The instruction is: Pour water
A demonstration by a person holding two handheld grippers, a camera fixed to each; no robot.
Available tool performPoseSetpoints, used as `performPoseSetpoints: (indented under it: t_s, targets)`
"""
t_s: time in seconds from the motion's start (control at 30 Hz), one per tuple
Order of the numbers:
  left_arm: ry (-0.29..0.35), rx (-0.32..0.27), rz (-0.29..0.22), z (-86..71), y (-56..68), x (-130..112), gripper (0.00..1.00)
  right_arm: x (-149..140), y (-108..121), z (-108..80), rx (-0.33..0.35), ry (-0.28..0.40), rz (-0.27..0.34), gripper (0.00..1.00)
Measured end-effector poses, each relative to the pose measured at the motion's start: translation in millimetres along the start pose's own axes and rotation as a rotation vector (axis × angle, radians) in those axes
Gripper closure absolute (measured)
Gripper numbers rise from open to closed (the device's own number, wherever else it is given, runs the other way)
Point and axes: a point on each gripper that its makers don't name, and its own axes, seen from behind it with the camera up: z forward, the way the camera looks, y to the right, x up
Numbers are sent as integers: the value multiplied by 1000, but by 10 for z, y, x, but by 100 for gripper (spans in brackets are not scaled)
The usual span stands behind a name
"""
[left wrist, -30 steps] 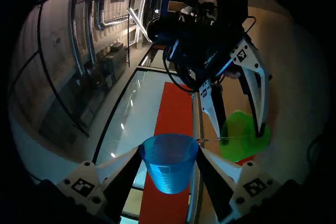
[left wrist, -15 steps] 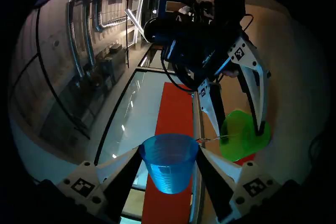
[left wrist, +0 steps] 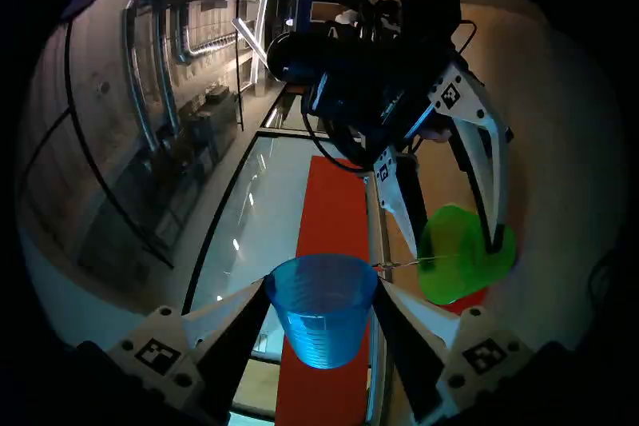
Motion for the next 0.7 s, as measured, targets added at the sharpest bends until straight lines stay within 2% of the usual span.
performPoseSetpoints:
  t_s: [0.7]
  targets:
    - [3,6,45,-21,-15,31,14,-2,-4,15,1,-3,-5,9]
